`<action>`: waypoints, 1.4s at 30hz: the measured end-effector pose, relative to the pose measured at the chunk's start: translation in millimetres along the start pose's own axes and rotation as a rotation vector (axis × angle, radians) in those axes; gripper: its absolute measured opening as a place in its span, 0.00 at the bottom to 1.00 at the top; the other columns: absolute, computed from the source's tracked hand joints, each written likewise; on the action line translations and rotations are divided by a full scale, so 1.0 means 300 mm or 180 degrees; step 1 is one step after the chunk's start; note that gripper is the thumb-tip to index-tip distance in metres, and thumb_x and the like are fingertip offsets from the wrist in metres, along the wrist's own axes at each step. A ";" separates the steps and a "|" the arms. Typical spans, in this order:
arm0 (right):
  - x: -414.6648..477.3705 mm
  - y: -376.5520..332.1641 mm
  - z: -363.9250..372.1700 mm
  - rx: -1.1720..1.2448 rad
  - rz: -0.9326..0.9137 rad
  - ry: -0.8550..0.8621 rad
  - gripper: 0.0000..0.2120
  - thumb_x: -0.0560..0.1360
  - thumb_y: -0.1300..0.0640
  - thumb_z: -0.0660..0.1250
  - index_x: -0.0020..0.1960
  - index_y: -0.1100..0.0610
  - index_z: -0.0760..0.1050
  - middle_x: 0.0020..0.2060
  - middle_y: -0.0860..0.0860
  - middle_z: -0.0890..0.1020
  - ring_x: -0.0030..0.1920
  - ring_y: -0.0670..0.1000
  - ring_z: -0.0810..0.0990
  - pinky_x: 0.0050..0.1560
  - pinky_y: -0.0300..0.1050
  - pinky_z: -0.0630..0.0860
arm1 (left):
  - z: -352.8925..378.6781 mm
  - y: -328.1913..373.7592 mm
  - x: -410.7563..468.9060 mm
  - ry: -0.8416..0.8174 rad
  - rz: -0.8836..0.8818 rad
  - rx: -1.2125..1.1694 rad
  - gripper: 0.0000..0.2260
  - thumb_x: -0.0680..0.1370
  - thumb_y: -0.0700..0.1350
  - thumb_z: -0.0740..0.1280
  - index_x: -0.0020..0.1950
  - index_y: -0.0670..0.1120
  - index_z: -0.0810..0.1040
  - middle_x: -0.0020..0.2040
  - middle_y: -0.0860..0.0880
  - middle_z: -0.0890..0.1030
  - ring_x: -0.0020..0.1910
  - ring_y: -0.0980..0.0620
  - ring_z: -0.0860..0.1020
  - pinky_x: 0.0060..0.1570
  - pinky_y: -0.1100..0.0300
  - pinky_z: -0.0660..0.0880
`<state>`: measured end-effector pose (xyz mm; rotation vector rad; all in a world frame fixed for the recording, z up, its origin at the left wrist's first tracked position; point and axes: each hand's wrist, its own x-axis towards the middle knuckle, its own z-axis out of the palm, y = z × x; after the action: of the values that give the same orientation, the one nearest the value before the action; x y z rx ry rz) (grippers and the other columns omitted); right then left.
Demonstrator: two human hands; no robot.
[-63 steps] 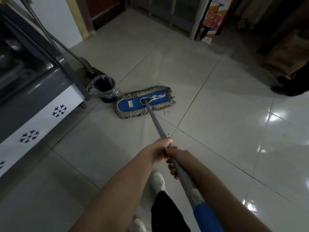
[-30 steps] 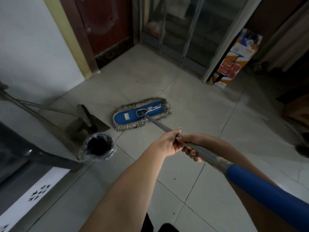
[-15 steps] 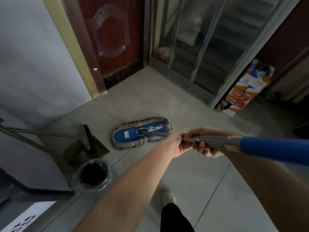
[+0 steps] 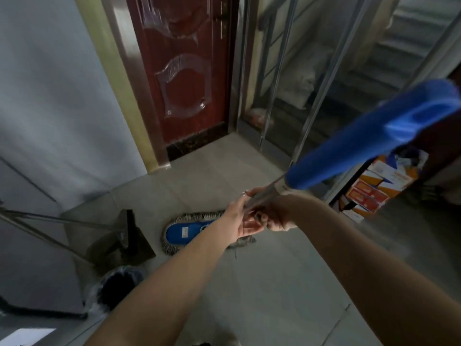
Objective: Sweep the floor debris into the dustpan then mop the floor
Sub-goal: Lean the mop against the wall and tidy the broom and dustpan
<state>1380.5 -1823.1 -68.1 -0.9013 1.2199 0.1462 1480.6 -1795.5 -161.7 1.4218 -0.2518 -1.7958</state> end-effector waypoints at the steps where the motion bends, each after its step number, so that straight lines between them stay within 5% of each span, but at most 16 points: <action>1: 0.006 -0.024 -0.009 0.0031 -0.0042 -0.0013 0.20 0.79 0.51 0.59 0.34 0.62 0.70 0.19 0.52 0.73 0.15 0.46 0.72 0.16 0.33 0.71 | 0.003 0.019 0.007 0.0046 0.0068 -0.0081 0.26 0.79 0.63 0.53 0.58 0.42 0.73 0.42 0.43 0.81 0.37 0.46 0.81 0.33 0.55 0.79; 7: 0.008 -0.151 -0.011 -0.0376 -0.0899 0.1123 0.15 0.78 0.52 0.60 0.38 0.61 0.71 0.21 0.53 0.75 0.17 0.48 0.75 0.20 0.36 0.74 | -0.024 0.128 0.017 0.0274 0.0362 -0.0432 0.40 0.72 0.73 0.46 0.66 0.43 0.72 0.50 0.40 0.80 0.43 0.45 0.81 0.34 0.55 0.75; 12: -0.042 -0.240 -0.016 -0.0594 -0.1875 0.0943 0.06 0.78 0.53 0.65 0.51 0.55 0.72 0.40 0.53 0.80 0.27 0.47 0.82 0.25 0.37 0.77 | -0.076 0.241 0.031 0.0585 0.0545 -0.0180 0.41 0.72 0.73 0.44 0.63 0.41 0.71 0.42 0.41 0.79 0.37 0.46 0.76 0.36 0.55 0.72; 15: -0.040 -0.292 0.002 -0.0937 -0.2349 0.0859 0.14 0.74 0.54 0.70 0.57 0.52 0.70 0.45 0.50 0.79 0.39 0.45 0.81 0.31 0.36 0.79 | -0.118 0.295 0.054 0.0716 0.0650 -0.0282 0.39 0.72 0.73 0.44 0.63 0.43 0.71 0.38 0.42 0.79 0.29 0.50 0.70 0.38 0.58 0.69; 20: 0.031 -0.395 0.101 -0.1443 -0.3021 0.1182 0.16 0.70 0.57 0.73 0.55 0.55 0.74 0.43 0.46 0.79 0.45 0.48 0.79 0.44 0.43 0.79 | -0.160 0.367 0.076 0.0812 0.0715 -0.0205 0.39 0.72 0.73 0.43 0.63 0.43 0.71 0.39 0.41 0.83 0.24 0.53 0.69 0.29 0.61 0.67; 23: 0.093 -0.458 0.133 -0.1406 -0.3213 0.1495 0.12 0.70 0.56 0.73 0.49 0.61 0.76 0.41 0.53 0.81 0.42 0.51 0.79 0.46 0.46 0.77 | -0.174 0.399 0.087 0.0752 0.0786 -0.0139 0.35 0.73 0.72 0.44 0.51 0.43 0.72 0.43 0.41 0.83 0.24 0.53 0.69 0.27 0.63 0.66; 27: 0.155 -0.527 0.140 -0.1247 -0.3265 0.1619 0.13 0.72 0.56 0.72 0.51 0.64 0.79 0.38 0.55 0.82 0.40 0.49 0.78 0.43 0.45 0.76 | -0.231 0.431 0.094 0.0783 0.1178 0.0462 0.33 0.77 0.66 0.44 0.63 0.42 0.71 0.39 0.48 0.81 0.27 0.55 0.71 0.29 0.63 0.68; 31: 0.187 -0.579 0.147 -0.1121 -0.3298 0.1640 0.14 0.72 0.55 0.72 0.50 0.66 0.79 0.41 0.62 0.82 0.40 0.50 0.75 0.43 0.46 0.74 | -0.295 0.488 0.061 0.0764 0.1683 0.1202 0.28 0.79 0.61 0.49 0.58 0.40 0.73 0.33 0.51 0.72 0.26 0.58 0.71 0.26 0.65 0.69; 34: 0.183 -0.612 0.154 -0.1055 -0.3281 0.1538 0.14 0.72 0.54 0.72 0.48 0.65 0.80 0.38 0.56 0.79 0.40 0.50 0.75 0.42 0.43 0.71 | -0.321 0.533 0.020 0.0707 0.2379 0.2187 0.29 0.78 0.63 0.50 0.63 0.42 0.73 0.38 0.52 0.71 0.39 0.54 0.75 0.35 0.66 0.70; 37: 0.174 -0.618 0.162 -0.0424 -0.3524 0.1050 0.10 0.68 0.53 0.74 0.46 0.57 0.80 0.46 0.61 0.83 0.48 0.59 0.82 0.51 0.50 0.79 | -0.340 0.555 0.000 0.0943 0.2803 0.2370 0.19 0.79 0.53 0.59 0.62 0.42 0.75 0.40 0.61 0.70 0.44 0.66 0.70 0.40 0.79 0.66; 40: 0.174 -0.636 0.167 -0.0032 -0.3630 0.0550 0.15 0.62 0.48 0.73 0.46 0.53 0.81 0.48 0.56 0.85 0.54 0.55 0.82 0.60 0.53 0.74 | -0.336 0.560 -0.009 0.0873 0.2978 0.2647 0.17 0.81 0.50 0.59 0.62 0.40 0.74 0.44 0.47 0.77 0.46 0.52 0.75 0.50 0.57 0.70; 42: 0.186 -0.665 0.168 -0.0047 -0.3618 0.0375 0.16 0.63 0.48 0.71 0.48 0.54 0.80 0.46 0.51 0.85 0.52 0.48 0.82 0.61 0.49 0.74 | -0.339 0.578 -0.016 0.0731 0.2927 0.2532 0.21 0.81 0.56 0.55 0.66 0.43 0.71 0.53 0.49 0.76 0.53 0.52 0.73 0.54 0.57 0.68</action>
<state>1548.5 -1940.7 -9.8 -1.4992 0.6580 -0.8135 1651.6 -1872.6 -89.0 1.6015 -1.3569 -0.7631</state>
